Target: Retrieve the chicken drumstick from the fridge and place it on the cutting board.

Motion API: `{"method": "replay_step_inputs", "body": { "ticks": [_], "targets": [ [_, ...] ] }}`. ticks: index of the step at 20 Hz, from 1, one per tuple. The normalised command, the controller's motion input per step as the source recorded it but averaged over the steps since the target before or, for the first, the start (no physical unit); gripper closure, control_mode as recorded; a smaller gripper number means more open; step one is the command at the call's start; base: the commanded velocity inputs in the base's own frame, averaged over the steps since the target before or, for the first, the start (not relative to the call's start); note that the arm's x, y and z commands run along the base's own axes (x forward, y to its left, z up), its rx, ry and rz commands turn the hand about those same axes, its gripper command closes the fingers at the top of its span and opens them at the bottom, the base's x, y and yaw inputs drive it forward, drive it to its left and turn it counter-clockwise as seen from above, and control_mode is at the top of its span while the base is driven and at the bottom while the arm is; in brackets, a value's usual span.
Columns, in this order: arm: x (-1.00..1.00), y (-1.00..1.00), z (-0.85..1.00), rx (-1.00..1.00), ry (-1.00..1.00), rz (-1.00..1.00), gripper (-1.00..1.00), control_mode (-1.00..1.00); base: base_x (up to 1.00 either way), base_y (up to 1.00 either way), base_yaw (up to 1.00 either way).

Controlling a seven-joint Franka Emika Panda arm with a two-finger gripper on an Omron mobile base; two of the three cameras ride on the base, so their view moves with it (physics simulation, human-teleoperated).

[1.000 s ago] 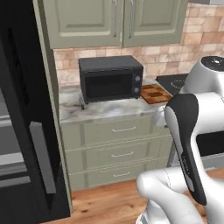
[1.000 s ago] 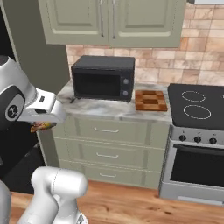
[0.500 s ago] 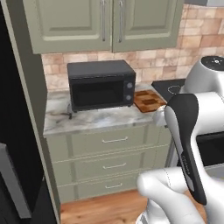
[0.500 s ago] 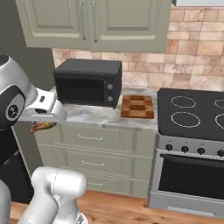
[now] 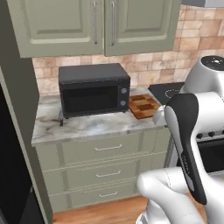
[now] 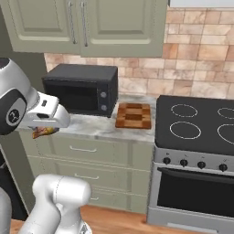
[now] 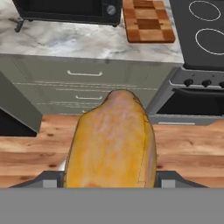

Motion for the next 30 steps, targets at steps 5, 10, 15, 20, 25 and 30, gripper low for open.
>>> {"method": "replay_step_inputs", "body": {
  "ticks": [5,10,15,20,25,30],
  "targets": [
    [0.0,0.0,0.0,0.0,0.0,0.0,1.0,1.0,0.29,-0.21,0.0],
    [0.0,0.0,0.0,0.0,0.0,0.0,1.0,1.0,0.32,-0.11,0.0],
    [0.0,0.0,0.0,0.0,0.0,0.0,1.0,1.0,0.48,-0.03,0.0],
    [0.0,0.0,0.0,0.0,0.0,0.0,1.0,1.0,0.51,-0.15,0.0],
    [0.0,0.0,0.0,0.0,0.0,0.0,1.0,1.0,0.38,-0.2,0.0],
    [0.0,0.0,0.0,0.0,0.0,0.0,1.0,1.0,0.35,-0.31,0.0]
  ]
}}
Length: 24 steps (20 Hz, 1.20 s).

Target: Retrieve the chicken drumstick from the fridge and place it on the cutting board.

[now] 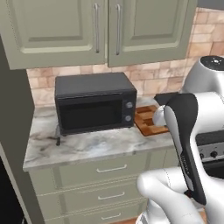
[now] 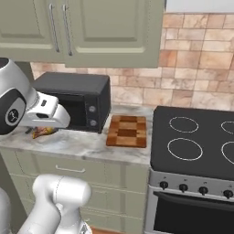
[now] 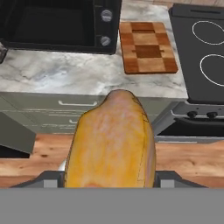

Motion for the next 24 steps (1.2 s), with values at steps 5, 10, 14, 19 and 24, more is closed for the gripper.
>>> {"method": "replay_step_inputs", "body": {
  "ticks": [5,10,14,19,24],
  "targets": [
    [0.0,0.0,0.0,0.0,0.0,0.0,1.0,1.0,0.37,-0.35,0.0],
    [0.0,0.0,0.0,0.0,0.0,0.0,1.0,1.0,0.35,-0.41,0.0],
    [0.0,0.0,0.0,0.0,0.0,0.0,1.0,1.0,0.31,-0.35,0.0],
    [0.0,0.0,0.0,0.0,0.0,0.0,1.0,1.0,0.27,-0.28,0.0],
    [0.0,0.0,0.0,0.0,0.0,0.0,1.0,1.0,0.3,-0.11,0.0]
  ]
}}
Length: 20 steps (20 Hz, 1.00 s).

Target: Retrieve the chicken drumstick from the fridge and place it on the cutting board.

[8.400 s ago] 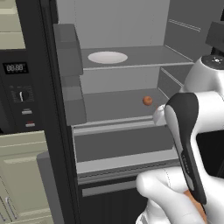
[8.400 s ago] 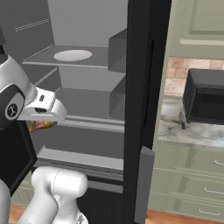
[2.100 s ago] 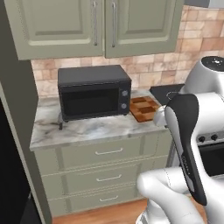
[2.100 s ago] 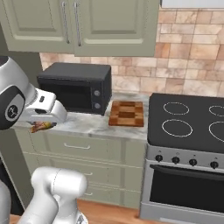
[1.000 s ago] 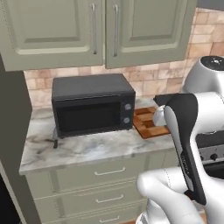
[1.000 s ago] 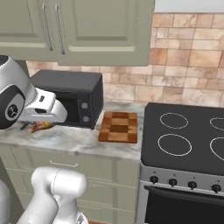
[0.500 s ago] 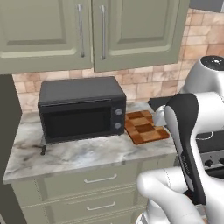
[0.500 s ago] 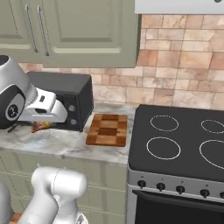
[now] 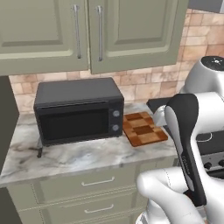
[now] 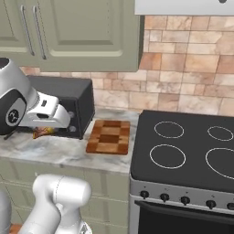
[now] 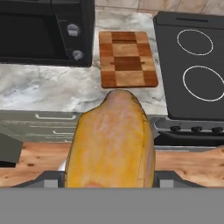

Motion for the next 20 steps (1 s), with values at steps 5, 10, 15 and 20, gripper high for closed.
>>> {"method": "replay_step_inputs", "body": {
  "ticks": [5,10,15,20],
  "targets": [
    [0.0,0.0,0.0,0.0,0.0,0.0,1.0,1.0,0.24,-0.14,0.0],
    [0.0,0.0,0.0,0.0,0.0,0.0,1.0,1.0,0.25,-0.17,0.0],
    [0.0,0.0,0.0,0.0,0.0,0.0,1.0,1.0,0.06,-0.03,0.0],
    [0.0,0.0,0.0,0.0,0.0,0.0,1.0,1.0,0.0,0.0,0.0]
  ]
}}
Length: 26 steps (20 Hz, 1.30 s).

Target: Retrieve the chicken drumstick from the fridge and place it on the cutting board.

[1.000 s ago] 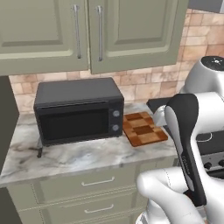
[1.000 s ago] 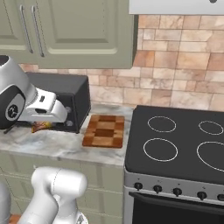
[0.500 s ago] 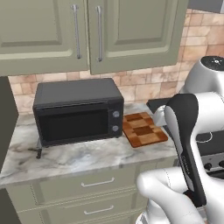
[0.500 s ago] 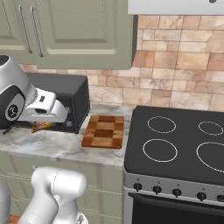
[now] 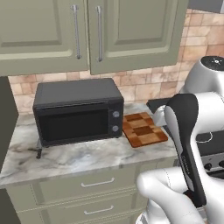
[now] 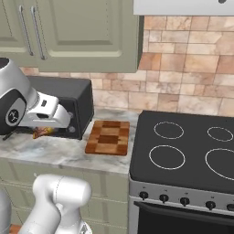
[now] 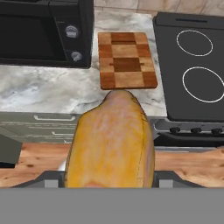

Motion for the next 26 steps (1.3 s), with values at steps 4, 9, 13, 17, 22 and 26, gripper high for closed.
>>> {"method": "replay_step_inputs", "body": {
  "ticks": [4,9,13,17,22,26],
  "targets": [
    [0.0,0.0,0.0,0.0,0.0,0.0,1.0,1.0,0.06,0.0,0.0],
    [0.32,-0.03,0.0,0.0,0.0,0.09,1.0,-1.0,0.05,0.0,0.0],
    [0.31,-0.23,0.0,0.0,0.0,0.14,1.0,-1.0,0.0,0.0,0.0],
    [0.45,-0.33,-0.19,-0.02,0.0,0.11,1.0,-1.0,0.0,0.0,0.0],
    [0.52,-0.28,-0.25,-0.04,0.01,0.11,1.0,-1.0,0.0,0.0,0.0],
    [0.74,-0.37,-0.34,-0.01,0.07,0.09,1.0,-1.0,0.0,0.0,0.0]
  ]
}}
